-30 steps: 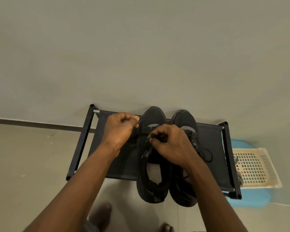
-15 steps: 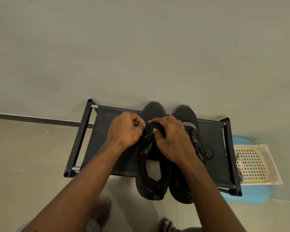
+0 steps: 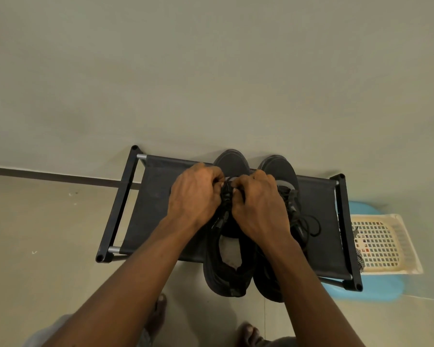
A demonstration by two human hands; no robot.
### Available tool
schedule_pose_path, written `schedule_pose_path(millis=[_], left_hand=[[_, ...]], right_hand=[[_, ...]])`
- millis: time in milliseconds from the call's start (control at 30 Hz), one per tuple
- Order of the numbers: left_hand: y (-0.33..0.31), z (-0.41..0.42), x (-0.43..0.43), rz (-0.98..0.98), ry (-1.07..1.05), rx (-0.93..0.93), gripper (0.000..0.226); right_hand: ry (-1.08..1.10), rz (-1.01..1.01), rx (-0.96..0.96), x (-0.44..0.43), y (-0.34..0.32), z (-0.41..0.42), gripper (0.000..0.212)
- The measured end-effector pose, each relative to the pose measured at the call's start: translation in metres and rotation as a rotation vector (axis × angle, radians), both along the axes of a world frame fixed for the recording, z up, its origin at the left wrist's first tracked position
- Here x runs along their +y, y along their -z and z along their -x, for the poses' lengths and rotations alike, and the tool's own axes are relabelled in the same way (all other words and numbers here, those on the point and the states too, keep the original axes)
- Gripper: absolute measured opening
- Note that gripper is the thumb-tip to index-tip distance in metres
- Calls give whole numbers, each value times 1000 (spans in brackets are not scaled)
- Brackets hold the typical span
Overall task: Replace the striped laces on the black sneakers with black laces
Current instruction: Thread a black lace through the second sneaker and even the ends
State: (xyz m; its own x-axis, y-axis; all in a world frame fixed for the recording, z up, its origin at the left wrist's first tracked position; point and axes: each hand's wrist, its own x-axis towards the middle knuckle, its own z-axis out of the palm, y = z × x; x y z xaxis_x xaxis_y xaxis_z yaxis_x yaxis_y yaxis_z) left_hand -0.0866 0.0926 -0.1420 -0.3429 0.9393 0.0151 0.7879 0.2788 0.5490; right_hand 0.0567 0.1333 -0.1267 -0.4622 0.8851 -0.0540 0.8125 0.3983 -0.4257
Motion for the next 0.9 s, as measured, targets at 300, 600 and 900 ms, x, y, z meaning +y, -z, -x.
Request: schedule_pose_path(millis=[300, 600, 900], left_hand=[[-2, 7, 3, 41, -101, -217, 7], [6, 8, 4, 72, -100, -262, 9], [6, 7, 4, 99, -99, -256, 8]], right_hand=[[86, 62, 110, 2, 2, 3, 37], [-77, -30, 4, 6, 5, 3, 17], [-112, -38, -16, 6, 2, 3, 20]])
